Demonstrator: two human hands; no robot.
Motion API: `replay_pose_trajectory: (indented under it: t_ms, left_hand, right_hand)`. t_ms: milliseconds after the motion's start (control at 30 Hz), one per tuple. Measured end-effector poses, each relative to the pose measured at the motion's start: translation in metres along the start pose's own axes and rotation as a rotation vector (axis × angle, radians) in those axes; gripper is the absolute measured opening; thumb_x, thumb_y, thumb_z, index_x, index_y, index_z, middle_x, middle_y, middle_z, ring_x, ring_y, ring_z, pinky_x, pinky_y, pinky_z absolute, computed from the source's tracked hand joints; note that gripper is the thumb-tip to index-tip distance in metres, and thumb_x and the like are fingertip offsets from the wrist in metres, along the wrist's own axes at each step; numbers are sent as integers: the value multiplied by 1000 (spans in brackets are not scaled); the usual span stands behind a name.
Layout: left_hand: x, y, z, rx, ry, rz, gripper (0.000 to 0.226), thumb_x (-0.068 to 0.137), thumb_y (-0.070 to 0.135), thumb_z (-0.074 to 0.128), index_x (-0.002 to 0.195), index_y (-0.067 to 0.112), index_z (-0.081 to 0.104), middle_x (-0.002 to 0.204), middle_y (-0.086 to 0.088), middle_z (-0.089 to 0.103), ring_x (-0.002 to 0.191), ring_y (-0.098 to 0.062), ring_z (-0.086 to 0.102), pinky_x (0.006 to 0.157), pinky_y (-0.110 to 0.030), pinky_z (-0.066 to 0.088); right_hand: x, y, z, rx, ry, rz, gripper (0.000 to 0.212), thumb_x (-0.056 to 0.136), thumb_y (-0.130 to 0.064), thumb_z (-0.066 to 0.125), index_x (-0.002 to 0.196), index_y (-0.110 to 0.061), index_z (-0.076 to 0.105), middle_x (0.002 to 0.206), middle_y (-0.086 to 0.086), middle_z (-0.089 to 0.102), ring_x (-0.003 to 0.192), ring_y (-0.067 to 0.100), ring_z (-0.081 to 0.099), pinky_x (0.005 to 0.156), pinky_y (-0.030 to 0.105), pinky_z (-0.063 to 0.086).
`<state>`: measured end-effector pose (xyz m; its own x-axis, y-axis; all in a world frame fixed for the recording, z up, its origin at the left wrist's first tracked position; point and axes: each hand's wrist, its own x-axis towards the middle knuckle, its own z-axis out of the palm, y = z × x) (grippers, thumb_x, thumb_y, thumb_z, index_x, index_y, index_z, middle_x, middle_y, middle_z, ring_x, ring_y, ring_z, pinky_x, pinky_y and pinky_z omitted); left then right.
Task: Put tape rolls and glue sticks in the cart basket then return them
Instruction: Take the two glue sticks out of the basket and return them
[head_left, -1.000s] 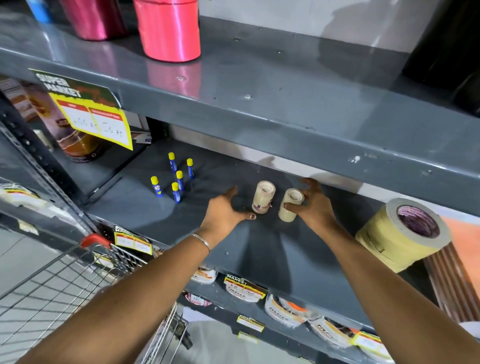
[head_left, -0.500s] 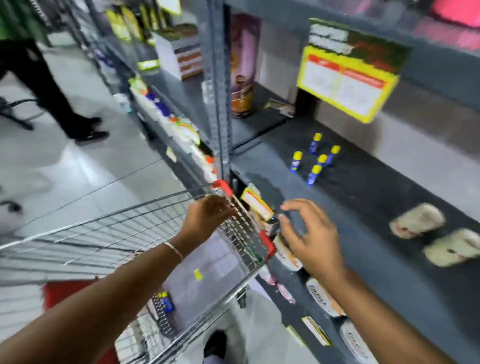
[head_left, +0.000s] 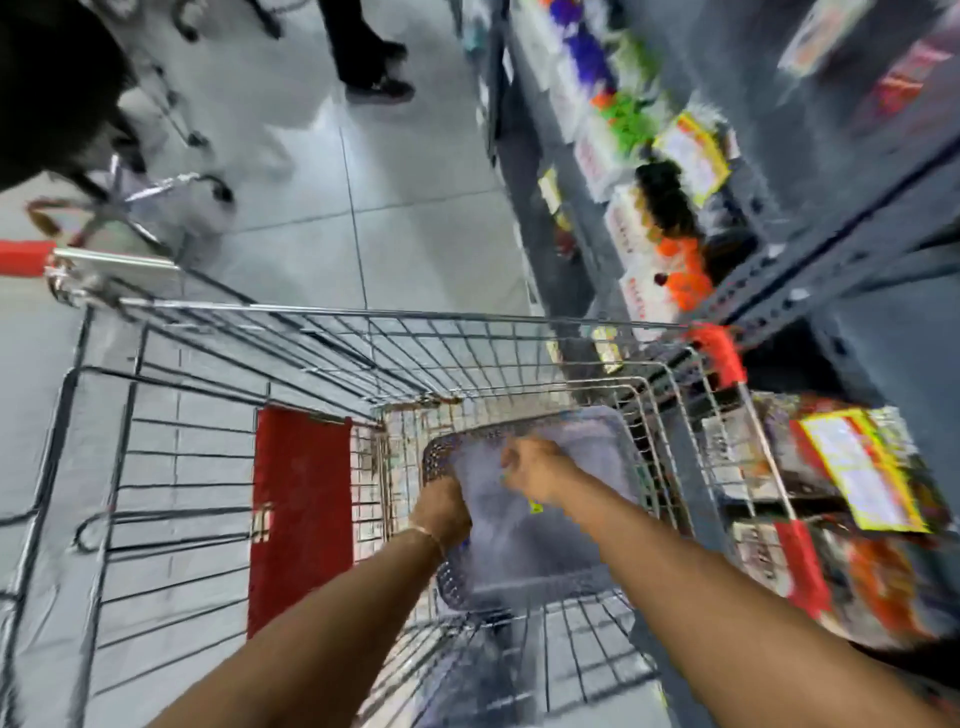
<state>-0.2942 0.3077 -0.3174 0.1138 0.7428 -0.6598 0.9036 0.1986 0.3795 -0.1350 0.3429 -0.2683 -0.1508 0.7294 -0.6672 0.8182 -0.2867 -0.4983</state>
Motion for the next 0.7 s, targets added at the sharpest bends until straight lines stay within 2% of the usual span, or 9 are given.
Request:
replay_pose_trajectory:
  t_ms: [67,167,233,333,400,500,600,700]
  left_hand:
    - [14,-12,16,177,-48,69,36,74,13,70,109,6,68,108,-18,68,104,-38,64,84,-43,53]
    - [22,-14,26,577,-25,169,61,73,27,73,128,8,53,129,-15,49,119,-35,46,91,-42,43]
    - [30,-17,35,754,-3,190,73,78,38,69,140,10,42,141,-16,39,126,-34,36,97,-44,35]
    - [38,-26,48,818,-43,121,88,86,48,57,151,5,14,149,-18,25,131,-34,29,106,-47,27]
    - [44,-32,56,803,-40,102,82,89,49,52,150,6,18,147,-16,29,128,-32,31,107,-48,26]
    - [43,-34,60,742,-22,92,69,93,39,48,147,6,21,145,-15,30,131,-32,29,110,-50,21]
    - [42,-32,55,665,-15,62,62,92,24,47,145,5,20,143,-16,35,131,-34,30,112,-51,19]
    - [44,-32,49,552,-14,33,60,89,20,50,141,8,23,136,-12,43,127,-33,34,112,-52,19]
  right_hand:
    - [25,14,29,-85,-124,70,11,86,-5,57,92,-14,61,105,16,66,90,19,58,77,33,46]
    - [47,36,74,-156,-196,110,32,76,-10,71,106,-17,61,105,10,67,100,28,65,85,40,55]
    - [57,44,97,-272,-134,46,46,71,-17,76,111,-22,56,112,6,62,109,29,60,92,45,50]
    - [61,49,120,-468,-23,-70,59,73,-24,70,127,-18,46,130,6,50,124,30,43,104,47,35]
    - [63,52,133,-480,80,-118,61,73,-25,66,130,-15,46,125,9,55,117,31,50,99,44,40]
    - [68,53,146,-406,59,-147,47,75,-16,64,119,-10,52,113,12,63,104,33,61,88,42,51]
    - [73,44,148,-106,-3,-62,40,78,-12,62,118,-11,54,105,13,67,97,32,65,82,38,54]
    - [81,44,154,201,-56,63,41,76,-9,57,117,-8,59,104,13,69,97,29,65,87,38,54]
